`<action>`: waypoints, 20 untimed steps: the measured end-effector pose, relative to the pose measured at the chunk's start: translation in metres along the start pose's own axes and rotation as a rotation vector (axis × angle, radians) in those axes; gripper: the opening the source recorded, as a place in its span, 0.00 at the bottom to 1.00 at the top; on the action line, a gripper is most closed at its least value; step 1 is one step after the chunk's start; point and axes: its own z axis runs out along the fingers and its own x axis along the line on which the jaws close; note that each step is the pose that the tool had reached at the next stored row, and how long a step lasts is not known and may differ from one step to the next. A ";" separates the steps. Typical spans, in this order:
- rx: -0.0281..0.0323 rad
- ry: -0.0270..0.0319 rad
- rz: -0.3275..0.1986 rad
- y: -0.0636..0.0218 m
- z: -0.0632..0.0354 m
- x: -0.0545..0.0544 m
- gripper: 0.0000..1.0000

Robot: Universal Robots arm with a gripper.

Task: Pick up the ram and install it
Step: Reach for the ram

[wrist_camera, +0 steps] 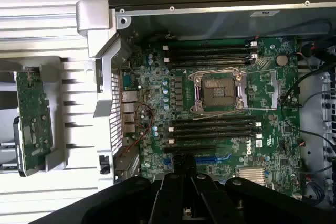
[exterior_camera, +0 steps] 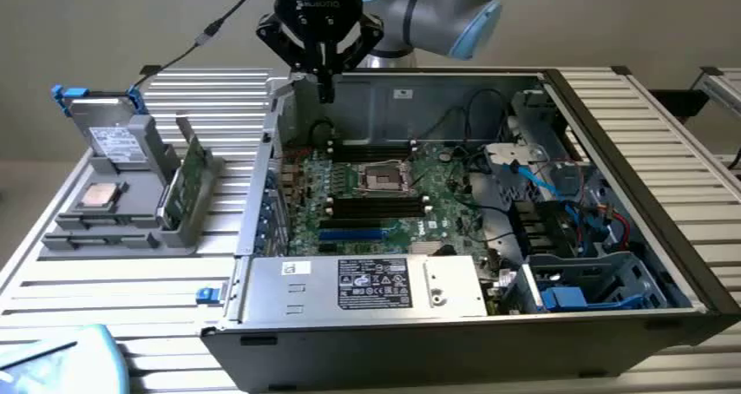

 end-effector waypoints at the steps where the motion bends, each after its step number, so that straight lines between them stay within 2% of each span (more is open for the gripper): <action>1: 0.0000 0.0000 0.000 0.0000 0.0000 0.000 0.11; 11: -0.0001 0.0004 0.000 0.0000 0.0000 0.001 0.11; 17: -0.0009 0.0113 0.001 0.0019 0.0001 0.027 0.11; 20: -0.0010 0.0115 0.001 0.0037 0.0017 0.041 0.11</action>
